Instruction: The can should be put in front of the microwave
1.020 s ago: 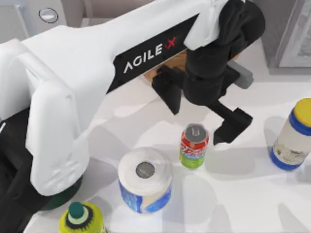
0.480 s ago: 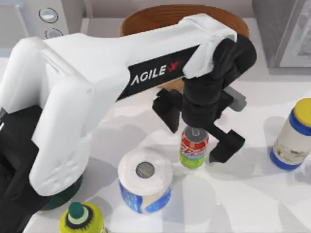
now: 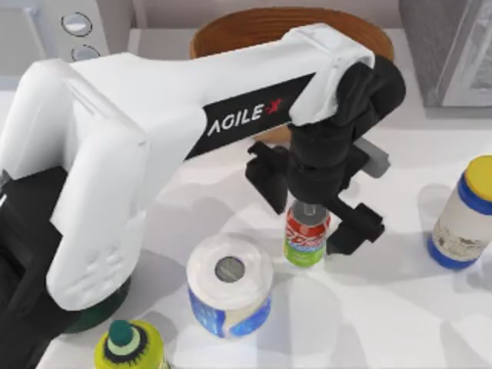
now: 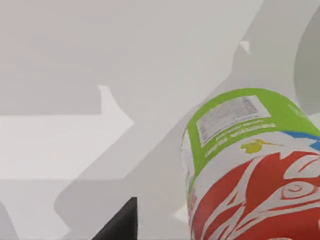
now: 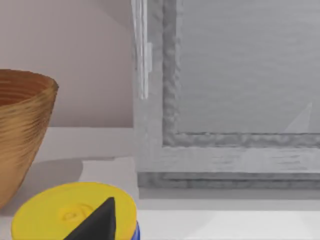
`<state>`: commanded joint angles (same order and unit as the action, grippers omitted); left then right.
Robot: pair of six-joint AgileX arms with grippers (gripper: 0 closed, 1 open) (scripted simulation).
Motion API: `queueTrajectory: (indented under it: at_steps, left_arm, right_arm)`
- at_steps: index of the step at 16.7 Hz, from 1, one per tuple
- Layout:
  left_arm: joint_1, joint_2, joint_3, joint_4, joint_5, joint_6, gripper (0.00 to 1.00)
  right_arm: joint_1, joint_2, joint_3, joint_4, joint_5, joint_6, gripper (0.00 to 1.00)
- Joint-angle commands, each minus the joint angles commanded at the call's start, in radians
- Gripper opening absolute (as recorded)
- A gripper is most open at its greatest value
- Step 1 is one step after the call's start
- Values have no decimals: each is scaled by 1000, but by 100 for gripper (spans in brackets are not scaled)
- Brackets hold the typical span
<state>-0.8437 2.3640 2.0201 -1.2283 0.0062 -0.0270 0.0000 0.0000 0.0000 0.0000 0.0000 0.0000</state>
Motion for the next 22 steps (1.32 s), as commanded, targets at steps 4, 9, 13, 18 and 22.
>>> queueTrajectory:
  at_steps: [4, 9, 13, 18, 22]
  left_arm:
    - [0, 0, 0, 0, 0, 0, 40]
    - [0, 0, 0, 0, 0, 0, 2]
    - [0, 0, 0, 0, 0, 0, 0]
    - [1, 0, 0, 0, 1, 1, 0]
    - [-3, 0, 70, -71, 0, 3, 0]
  right_arm:
    - [0, 0, 0, 0, 0, 0, 100]
    - [0, 0, 0, 0, 0, 0, 100]
    - [0, 0, 0, 0, 0, 0, 100]
    - [0, 0, 0, 0, 0, 0, 100]
    - [0, 0, 0, 0, 0, 0, 100]
